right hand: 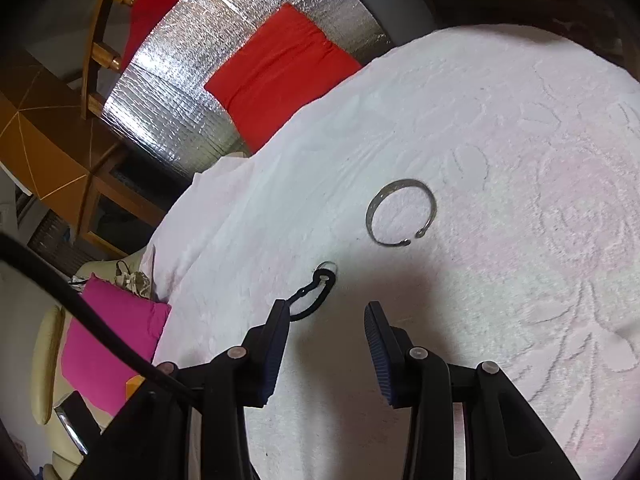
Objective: Organize jewelry
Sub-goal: 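Move the right gripper to the black hair clip and close on it, then lift the black hair clip off the bedspread with the right gripper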
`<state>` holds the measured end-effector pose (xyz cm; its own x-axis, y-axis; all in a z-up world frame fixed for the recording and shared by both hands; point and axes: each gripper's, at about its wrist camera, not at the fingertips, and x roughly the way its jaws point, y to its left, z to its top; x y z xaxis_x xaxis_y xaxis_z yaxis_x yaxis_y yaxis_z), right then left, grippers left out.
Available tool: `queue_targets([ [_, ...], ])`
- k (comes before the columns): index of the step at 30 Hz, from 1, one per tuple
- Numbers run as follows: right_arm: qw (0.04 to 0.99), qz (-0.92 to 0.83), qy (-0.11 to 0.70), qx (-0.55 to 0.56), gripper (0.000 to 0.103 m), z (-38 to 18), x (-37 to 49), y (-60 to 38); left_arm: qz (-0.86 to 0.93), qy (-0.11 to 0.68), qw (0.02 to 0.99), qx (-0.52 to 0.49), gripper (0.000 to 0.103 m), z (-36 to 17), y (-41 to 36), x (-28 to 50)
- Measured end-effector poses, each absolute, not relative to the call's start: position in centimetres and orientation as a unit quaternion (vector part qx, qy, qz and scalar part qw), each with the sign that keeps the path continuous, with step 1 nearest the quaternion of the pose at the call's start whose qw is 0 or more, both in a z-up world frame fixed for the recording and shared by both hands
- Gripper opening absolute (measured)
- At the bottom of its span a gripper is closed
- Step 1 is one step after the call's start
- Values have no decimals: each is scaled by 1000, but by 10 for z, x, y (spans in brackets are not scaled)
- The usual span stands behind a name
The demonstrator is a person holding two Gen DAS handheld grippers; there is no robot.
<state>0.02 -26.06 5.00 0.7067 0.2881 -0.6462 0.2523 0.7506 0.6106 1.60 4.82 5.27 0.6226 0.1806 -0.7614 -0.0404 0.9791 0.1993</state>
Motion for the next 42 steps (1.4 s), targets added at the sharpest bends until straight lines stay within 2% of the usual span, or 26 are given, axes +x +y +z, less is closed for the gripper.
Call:
queue_targets([
  [13,847,-14,377,375,42,42,25,-276,68,447,889,75,85,44,66,29],
  [26,850,-11,411,330,41,24,56,-237,72,423,896,109,85,49,57,26],
  [29,857,-20,408,315,34,23,60,-233,70,419,899,105,85,50,59,27],
  [31,861,-21,408,303,21,23,62,-228,70,414,901,107,85,51,59,26],
  [32,863,-21,410,294,19,23,63,-225,70,411,903,108,85,52,59,26],
  [42,886,-26,396,239,18,33,58,-207,66,402,908,98,85,57,63,26],
])
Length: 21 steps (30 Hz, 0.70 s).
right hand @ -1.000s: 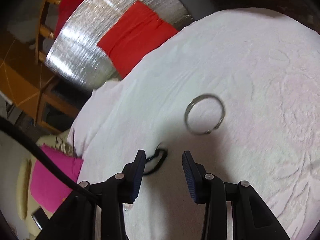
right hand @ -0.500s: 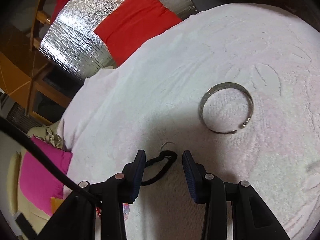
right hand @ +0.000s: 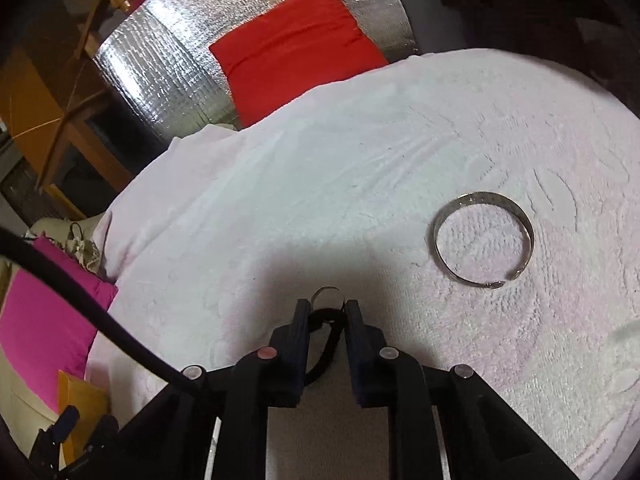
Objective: Organize jewelry
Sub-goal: 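Lift the black hair clip off the bedspread with the right gripper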
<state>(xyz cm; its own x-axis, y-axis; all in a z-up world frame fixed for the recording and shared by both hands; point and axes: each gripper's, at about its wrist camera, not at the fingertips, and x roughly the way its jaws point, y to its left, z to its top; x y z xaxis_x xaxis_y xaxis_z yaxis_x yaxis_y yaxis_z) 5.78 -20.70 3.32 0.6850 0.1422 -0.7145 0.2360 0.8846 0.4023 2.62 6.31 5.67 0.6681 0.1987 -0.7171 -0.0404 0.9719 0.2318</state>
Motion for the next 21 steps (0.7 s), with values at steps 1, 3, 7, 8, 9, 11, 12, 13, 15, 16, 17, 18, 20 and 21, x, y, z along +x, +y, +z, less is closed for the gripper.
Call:
queue_targets([
  [1,887,-26,395,238,18,34,57,-206,66,401,908,98,85,57,63,26],
  [3,888,-21,392,238,18,37,51,-208,65,400,909,99,85,58,62,25],
  [7,890,-16,387,241,18,43,45,-208,64,399,909,100,85,58,62,25],
  [8,890,-14,387,241,18,45,43,-208,63,399,910,100,85,58,62,25],
  [9,891,-11,386,241,18,46,40,-209,63,398,910,100,85,59,62,25],
  [11,892,-9,383,239,18,50,38,-208,62,397,910,100,85,60,61,24],
  [12,893,-7,382,238,18,51,36,-208,62,396,911,100,85,60,60,24],
  [13,894,-7,381,237,18,52,35,-208,61,395,911,100,85,60,60,24],
  [15,894,-4,379,238,18,54,32,-210,60,394,912,101,85,61,59,24],
  [16,894,-4,379,239,18,55,30,-212,59,394,912,101,85,61,59,24],
  [17,894,-4,379,241,18,55,30,-213,58,394,912,102,85,61,59,24],
  [18,893,-4,379,243,18,55,29,-216,58,394,912,102,85,61,58,24],
  [20,891,-4,381,247,18,55,30,-218,55,394,912,102,85,61,56,24],
  [21,889,-5,383,250,18,55,29,-221,53,396,911,101,85,60,56,25],
])
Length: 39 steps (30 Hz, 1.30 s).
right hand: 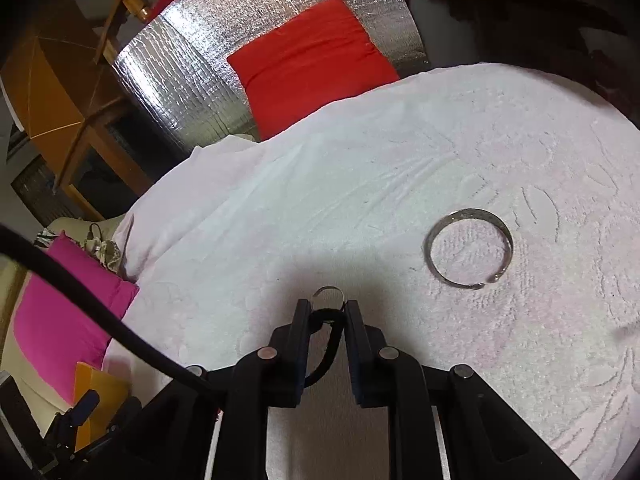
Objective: Organize jewelry
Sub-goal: 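Lift the black hair clip off the bedspread with the right gripper, then grasp the pink-white bead bracelet with the left gripper while the right gripper holds the clip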
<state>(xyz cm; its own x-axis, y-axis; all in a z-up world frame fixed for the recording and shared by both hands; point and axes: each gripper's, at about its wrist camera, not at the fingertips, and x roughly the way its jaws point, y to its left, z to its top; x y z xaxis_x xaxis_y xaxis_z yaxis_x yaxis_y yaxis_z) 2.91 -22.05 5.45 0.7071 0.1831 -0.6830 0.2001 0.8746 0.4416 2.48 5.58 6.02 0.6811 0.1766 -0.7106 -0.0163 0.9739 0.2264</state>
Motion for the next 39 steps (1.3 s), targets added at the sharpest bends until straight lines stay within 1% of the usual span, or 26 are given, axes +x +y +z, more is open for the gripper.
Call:
queue_targets([
  [12,879,-24,396,264,18,46,24,-247,4,460,886,56,85,36,58,45],
  [23,863,-18,414,288,18,35,22,-262,-24,480,876,45,84,17,52,63],
  [27,861,-19,418,288,18,32,22,-263,-30,476,876,65,84,11,42,67],
  [28,861,-20,419,288,18,32,22,-264,-33,473,878,73,82,11,39,67],
  [30,860,-19,421,289,18,31,22,-264,-37,466,880,85,76,10,34,67],
  [31,859,-19,421,289,18,31,22,-264,-39,463,881,91,69,10,32,66],
  [32,859,-18,422,288,18,30,22,-263,-43,458,883,95,59,10,30,65],
  [33,859,-18,423,288,18,30,22,-263,-46,453,885,100,53,10,29,64],
  [35,860,-18,423,286,18,30,23,-261,-54,447,887,98,31,11,27,62],
  [36,860,-18,422,285,18,30,23,-261,-62,447,888,90,26,11,28,61],
  [37,861,-17,422,284,18,30,24,-260,-65,447,888,81,16,13,29,59],
  [38,861,-17,422,285,18,30,24,-260,-66,449,888,72,10,15,31,59],
  [39,861,-17,420,286,18,31,24,-259,-69,448,889,60,10,16,34,59],
])
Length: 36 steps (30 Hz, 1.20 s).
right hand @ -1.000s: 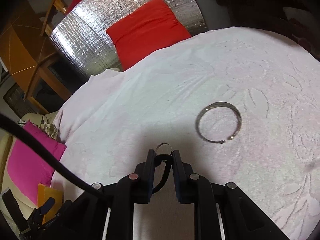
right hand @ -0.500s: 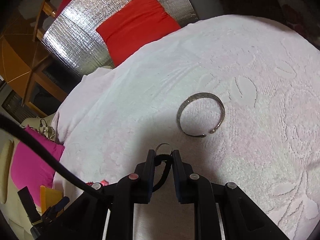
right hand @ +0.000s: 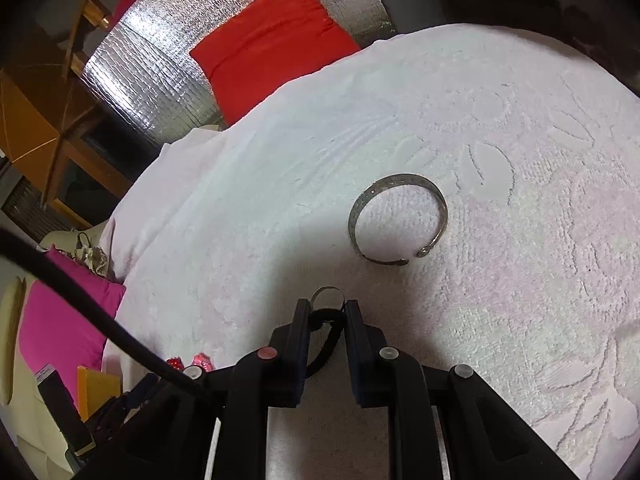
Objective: Organize jewelry
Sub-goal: 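Grasp the pink-white bead bracelet with the left gripper while the right gripper holds the clip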
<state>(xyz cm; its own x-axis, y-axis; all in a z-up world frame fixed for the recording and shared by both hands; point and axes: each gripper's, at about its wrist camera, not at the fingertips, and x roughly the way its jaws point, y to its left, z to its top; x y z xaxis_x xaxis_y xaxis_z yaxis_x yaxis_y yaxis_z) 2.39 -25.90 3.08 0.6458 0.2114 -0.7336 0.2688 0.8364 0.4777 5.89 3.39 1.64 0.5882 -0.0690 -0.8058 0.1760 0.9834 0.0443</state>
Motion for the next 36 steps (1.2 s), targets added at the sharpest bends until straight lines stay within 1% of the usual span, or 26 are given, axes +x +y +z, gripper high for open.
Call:
queue_targets([
  [4,864,-11,416,282,18,32,25,-256,-68,434,898,37,7,27,43,55],
  [9,870,-3,408,278,18,38,23,-247,-71,408,910,26,6,42,49,48],
  [13,871,-2,408,275,18,39,23,-241,-89,419,903,12,6,40,52,52],
  [15,869,-2,410,275,18,37,22,-241,-100,433,896,11,12,36,51,56],
  [16,869,-3,411,275,18,37,22,-241,-104,436,894,14,20,35,48,55],
  [17,869,-3,411,275,18,37,22,-242,-106,437,893,18,30,35,45,54],
  [19,869,-4,410,276,18,37,22,-243,-120,428,896,25,39,40,38,51],
  [25,869,-10,408,279,18,37,19,-253,-173,399,899,61,39,46,10,37],
  [30,868,-13,408,285,18,37,15,-264,-202,402,889,79,39,39,-15,38],
  [34,867,-16,410,284,18,37,11,-270,-216,413,882,73,39,32,-25,46],
  [36,865,-17,411,287,18,37,9,-274,-227,423,875,67,36,28,-27,45],
])
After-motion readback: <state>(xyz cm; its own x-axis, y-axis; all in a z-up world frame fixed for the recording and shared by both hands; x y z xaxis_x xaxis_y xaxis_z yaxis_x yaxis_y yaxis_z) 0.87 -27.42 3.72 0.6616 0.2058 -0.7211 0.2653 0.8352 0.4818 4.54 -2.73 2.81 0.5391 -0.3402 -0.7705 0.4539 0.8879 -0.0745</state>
